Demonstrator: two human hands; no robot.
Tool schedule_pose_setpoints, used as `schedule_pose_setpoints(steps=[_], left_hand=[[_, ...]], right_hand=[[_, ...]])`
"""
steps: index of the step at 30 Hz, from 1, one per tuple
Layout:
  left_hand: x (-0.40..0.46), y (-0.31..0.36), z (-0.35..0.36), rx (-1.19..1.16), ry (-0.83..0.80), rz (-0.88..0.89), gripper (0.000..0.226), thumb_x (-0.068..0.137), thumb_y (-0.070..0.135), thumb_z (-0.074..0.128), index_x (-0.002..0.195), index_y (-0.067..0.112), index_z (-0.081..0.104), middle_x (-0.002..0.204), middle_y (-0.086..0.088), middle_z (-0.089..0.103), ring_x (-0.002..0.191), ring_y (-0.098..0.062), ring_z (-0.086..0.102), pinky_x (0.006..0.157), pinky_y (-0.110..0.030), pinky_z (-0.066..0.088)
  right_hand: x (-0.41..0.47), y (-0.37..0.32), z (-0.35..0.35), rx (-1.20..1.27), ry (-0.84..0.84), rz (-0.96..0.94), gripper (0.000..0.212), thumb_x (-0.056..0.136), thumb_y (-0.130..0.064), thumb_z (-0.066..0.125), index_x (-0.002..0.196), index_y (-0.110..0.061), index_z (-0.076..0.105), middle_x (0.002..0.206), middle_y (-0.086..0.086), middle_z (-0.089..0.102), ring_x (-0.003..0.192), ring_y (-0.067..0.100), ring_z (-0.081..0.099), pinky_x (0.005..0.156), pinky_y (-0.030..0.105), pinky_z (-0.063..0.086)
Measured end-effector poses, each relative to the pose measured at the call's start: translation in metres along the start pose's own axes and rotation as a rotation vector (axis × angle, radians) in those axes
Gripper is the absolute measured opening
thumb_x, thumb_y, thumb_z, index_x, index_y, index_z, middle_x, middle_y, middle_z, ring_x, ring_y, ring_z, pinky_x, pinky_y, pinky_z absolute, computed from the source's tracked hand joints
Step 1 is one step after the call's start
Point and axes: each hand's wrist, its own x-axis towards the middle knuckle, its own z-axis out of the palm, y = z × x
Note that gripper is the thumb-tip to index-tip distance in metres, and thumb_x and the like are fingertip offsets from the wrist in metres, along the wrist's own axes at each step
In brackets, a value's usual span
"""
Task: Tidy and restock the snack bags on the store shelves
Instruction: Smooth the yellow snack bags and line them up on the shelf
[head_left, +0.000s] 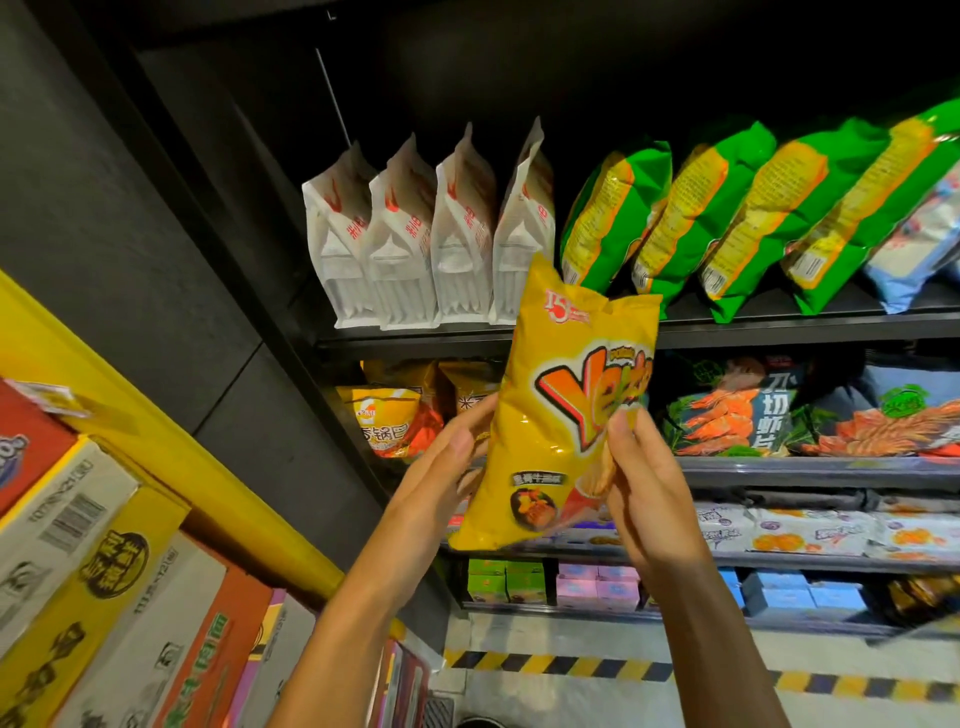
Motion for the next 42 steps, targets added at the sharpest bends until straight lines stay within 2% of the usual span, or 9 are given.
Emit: schedule_pose_setpoints(steps=[4,8,11,15,21,25,29,36,42], left_hand=[[0.001,-0.007,0.004,0.075,0.066,0.020,0.064,0.096,0.037,0.066,0.152,0.032,0.036,0.142,0.019,0.060,0.133,-0.005,0.056,0.097,-0.026,0.054],[0.006,-0.018,0.007,0.135,0.189,0.053,0.059,0.097,0.030,0.063,0.151,0.035,0.037,0.142,0.014,0.060,0.128,-0.009,0.060,0.081,-0.022,0.058],[0.010,-0.021,0.008,-0.012,0.274,0.007,0.048,0.102,0.035,0.057,0.149,0.034,0.045,0.141,0.014,0.062,0.125,-0.002,0.062,0.091,-0.021,0.055],[0.014,-0.019,0.010,-0.388,0.397,-0.096,0.038,0.100,0.035,0.046,0.127,0.016,0.063,0.106,0.001,0.078,0.096,-0.010,0.074,0.075,-0.024,0.059],[0.009,-0.024,0.012,-0.376,0.414,-0.089,0.032,0.107,0.029,0.035,0.102,0.017,0.064,0.076,0.003,0.075,0.073,-0.009,0.074,0.061,-0.022,0.058],[0.010,-0.019,0.016,-0.294,0.425,-0.038,0.042,0.097,0.038,0.047,0.128,0.013,0.061,0.105,-0.001,0.076,0.099,-0.014,0.072,0.073,-0.022,0.059],[0.008,-0.018,0.009,-0.046,0.382,0.008,0.060,0.098,0.044,0.055,0.155,0.035,0.039,0.148,0.012,0.057,0.135,-0.009,0.055,0.105,-0.035,0.049],[-0.009,0.002,-0.003,0.115,-0.013,0.062,0.087,0.096,0.012,0.056,0.155,0.051,0.006,0.133,0.051,0.047,0.130,0.021,0.043,0.093,-0.016,0.052],[-0.012,0.004,-0.012,0.318,0.020,0.232,0.054,0.102,0.026,0.061,0.151,0.044,0.046,0.162,0.018,0.036,0.153,-0.003,0.026,0.117,-0.026,0.035]], right_hand=[[-0.004,-0.001,0.014,-0.073,0.047,-0.048,0.050,0.072,-0.044,0.081,0.117,-0.041,0.060,0.113,-0.012,0.077,0.110,0.010,0.072,0.088,0.028,0.060],[-0.012,0.000,0.029,-0.176,0.099,-0.116,0.065,0.065,-0.047,0.081,0.125,-0.027,0.063,0.119,-0.006,0.075,0.111,0.010,0.071,0.090,0.028,0.059],[-0.017,-0.010,0.029,-0.184,0.009,-0.152,0.044,0.086,-0.051,0.074,0.125,-0.031,0.065,0.120,-0.015,0.073,0.116,0.006,0.067,0.090,0.019,0.055],[-0.027,-0.020,0.024,-0.248,-0.155,-0.247,0.032,0.096,-0.024,0.067,0.127,-0.018,0.068,0.121,-0.006,0.073,0.116,0.012,0.067,0.093,0.022,0.054],[-0.031,-0.013,0.026,-0.282,-0.205,-0.289,0.032,0.091,-0.021,0.073,0.123,-0.026,0.072,0.128,-0.002,0.069,0.125,0.020,0.063,0.103,0.039,0.053],[-0.032,-0.016,0.020,-0.292,-0.225,-0.213,0.037,0.096,-0.027,0.072,0.131,-0.022,0.066,0.129,-0.006,0.070,0.124,0.010,0.064,0.095,0.024,0.054],[-0.035,-0.013,0.018,-0.321,-0.269,-0.091,0.067,0.085,-0.037,0.084,0.144,-0.035,0.051,0.136,-0.009,0.067,0.125,0.009,0.064,0.094,0.028,0.058],[-0.033,-0.017,0.007,-0.211,-0.056,-0.163,0.061,0.083,-0.031,0.069,0.142,-0.023,0.058,0.132,-0.013,0.068,0.115,-0.002,0.066,0.083,0.016,0.057],[-0.035,-0.016,0.008,-0.254,-0.088,-0.188,0.068,0.089,-0.045,0.071,0.151,-0.038,0.044,0.151,-0.013,0.053,0.135,-0.004,0.051,0.094,0.015,0.052]])
